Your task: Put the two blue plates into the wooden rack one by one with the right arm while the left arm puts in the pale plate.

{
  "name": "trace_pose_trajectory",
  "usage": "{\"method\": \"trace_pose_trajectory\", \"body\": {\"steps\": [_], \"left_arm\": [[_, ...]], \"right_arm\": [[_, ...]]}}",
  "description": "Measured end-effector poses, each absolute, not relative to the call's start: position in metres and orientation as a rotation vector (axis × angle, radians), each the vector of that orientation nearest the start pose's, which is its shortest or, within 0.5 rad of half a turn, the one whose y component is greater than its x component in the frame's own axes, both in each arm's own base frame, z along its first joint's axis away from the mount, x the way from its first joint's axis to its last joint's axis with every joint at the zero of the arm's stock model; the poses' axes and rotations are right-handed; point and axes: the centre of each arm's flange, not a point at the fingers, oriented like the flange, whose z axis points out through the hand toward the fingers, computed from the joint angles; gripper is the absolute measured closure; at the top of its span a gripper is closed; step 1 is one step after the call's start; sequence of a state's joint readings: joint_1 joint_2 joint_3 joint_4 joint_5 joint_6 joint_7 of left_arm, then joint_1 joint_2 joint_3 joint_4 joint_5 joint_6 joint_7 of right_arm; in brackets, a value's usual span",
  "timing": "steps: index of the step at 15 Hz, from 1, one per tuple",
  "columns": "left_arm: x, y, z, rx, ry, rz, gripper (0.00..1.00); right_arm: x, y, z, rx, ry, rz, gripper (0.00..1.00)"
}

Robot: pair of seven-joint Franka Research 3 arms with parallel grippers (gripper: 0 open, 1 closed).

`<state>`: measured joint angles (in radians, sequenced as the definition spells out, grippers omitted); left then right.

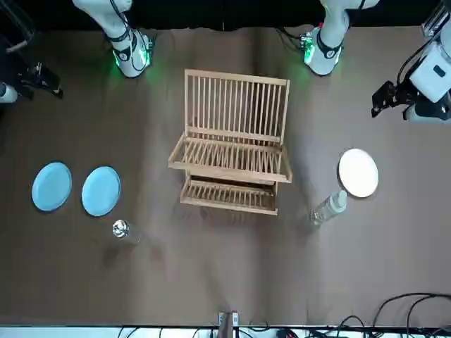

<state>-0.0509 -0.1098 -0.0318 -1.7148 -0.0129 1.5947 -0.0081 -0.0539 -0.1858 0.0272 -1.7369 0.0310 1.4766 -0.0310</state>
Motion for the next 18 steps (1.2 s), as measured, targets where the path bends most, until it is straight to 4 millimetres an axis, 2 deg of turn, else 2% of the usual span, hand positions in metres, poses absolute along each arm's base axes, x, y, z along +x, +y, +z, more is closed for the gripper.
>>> {"method": "trace_pose_trajectory", "body": {"steps": [4,6,8,10,12,14,16,18], "left_arm": [[0.520,-0.045,0.614,-3.148,0.116,0.030,0.00],[0.521,-0.041,0.599,-3.144,0.104,0.105,0.00],[0.528,-0.016,0.567,-3.135,0.030,0.212,0.00],[0.541,0.026,0.524,-3.136,-0.050,0.319,0.00],[0.555,0.076,0.473,-3.151,-0.095,0.348,0.00],[0.561,0.121,0.415,-3.170,-0.108,0.325,0.00],[0.558,0.153,0.360,-3.180,-0.141,0.316,0.00],[0.553,0.171,0.313,-3.187,-0.165,0.355,0.00]], "right_arm": [[0.484,-0.008,0.635,-3.111,-0.007,0.124,0.00],[0.484,-0.009,0.634,-3.110,-0.005,0.128,0.00],[0.485,-0.011,0.630,-3.109,0.004,0.141,0.00],[0.494,-0.018,0.614,-3.105,0.025,0.184,0.00],[0.515,-0.034,0.578,-3.095,0.070,0.250,0.00],[0.542,-0.054,0.530,-3.083,0.121,0.307,0.00],[0.563,-0.074,0.480,-3.067,0.168,0.366,0.00],[0.578,-0.090,0.431,-3.050,0.201,0.427,0.00]]}}
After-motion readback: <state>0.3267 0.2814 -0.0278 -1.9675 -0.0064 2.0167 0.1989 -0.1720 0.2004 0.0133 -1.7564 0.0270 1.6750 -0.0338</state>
